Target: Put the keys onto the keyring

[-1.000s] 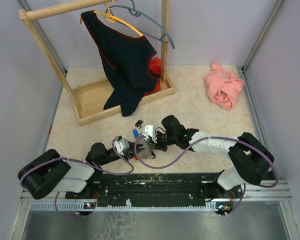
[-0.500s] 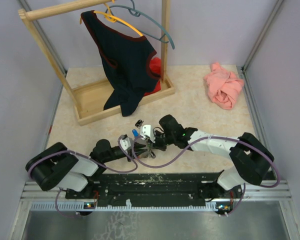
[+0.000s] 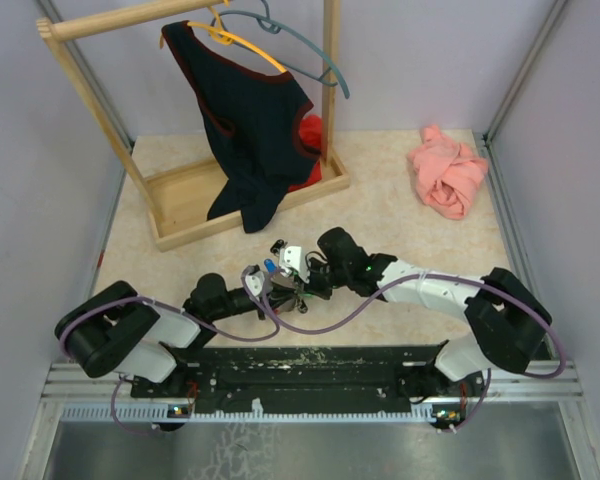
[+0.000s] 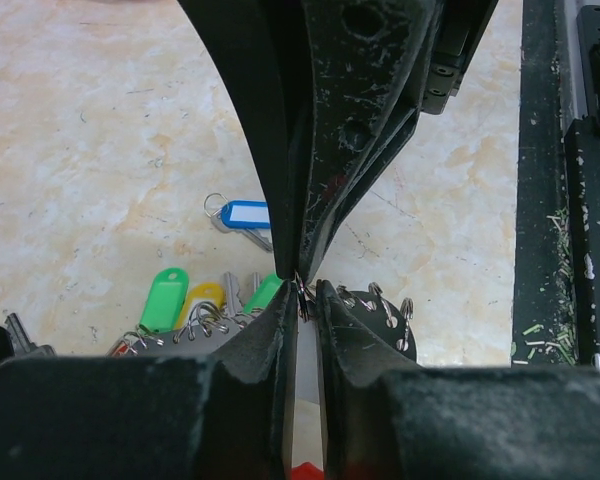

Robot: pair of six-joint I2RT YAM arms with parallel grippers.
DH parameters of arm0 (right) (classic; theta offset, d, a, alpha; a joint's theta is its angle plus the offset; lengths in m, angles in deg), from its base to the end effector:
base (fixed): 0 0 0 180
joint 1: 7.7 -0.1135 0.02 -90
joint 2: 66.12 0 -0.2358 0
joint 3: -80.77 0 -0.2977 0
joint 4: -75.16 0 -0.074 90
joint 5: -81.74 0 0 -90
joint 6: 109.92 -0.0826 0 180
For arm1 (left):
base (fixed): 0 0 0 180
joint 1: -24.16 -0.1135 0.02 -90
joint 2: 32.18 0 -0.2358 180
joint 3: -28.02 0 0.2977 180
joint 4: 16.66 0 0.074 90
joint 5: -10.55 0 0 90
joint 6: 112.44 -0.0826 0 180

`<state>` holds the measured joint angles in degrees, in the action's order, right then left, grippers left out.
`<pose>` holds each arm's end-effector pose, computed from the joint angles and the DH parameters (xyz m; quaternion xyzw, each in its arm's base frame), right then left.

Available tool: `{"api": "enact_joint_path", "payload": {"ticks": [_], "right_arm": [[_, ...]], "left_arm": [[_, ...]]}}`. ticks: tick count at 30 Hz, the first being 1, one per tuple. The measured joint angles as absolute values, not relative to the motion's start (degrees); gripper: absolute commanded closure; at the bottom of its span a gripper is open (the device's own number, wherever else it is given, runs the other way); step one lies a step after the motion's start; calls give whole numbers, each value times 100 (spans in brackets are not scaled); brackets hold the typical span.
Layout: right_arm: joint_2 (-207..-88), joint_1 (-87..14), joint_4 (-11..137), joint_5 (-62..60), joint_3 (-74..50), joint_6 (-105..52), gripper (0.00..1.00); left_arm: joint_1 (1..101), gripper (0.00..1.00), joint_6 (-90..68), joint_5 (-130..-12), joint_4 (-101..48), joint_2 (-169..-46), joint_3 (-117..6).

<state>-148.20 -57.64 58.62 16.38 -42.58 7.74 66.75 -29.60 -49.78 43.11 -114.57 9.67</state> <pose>0.2100 0.3032 0.1195 -0.6269 0.6411 0.2680 0.3525 0.1670 -0.2091 0.0687 0.4561 0.5695 -0.3789 0.5693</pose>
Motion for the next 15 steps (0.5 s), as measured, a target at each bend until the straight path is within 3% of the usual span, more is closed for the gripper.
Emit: {"api": "enact_joint_path", "payload": {"ticks": [15], "right_arm": [[-14720, -5812, 5740, 1507, -4247, 743, 100]], "left_arm": [[6675, 93, -2980, -4989, 4239, -11459, 952]]}}
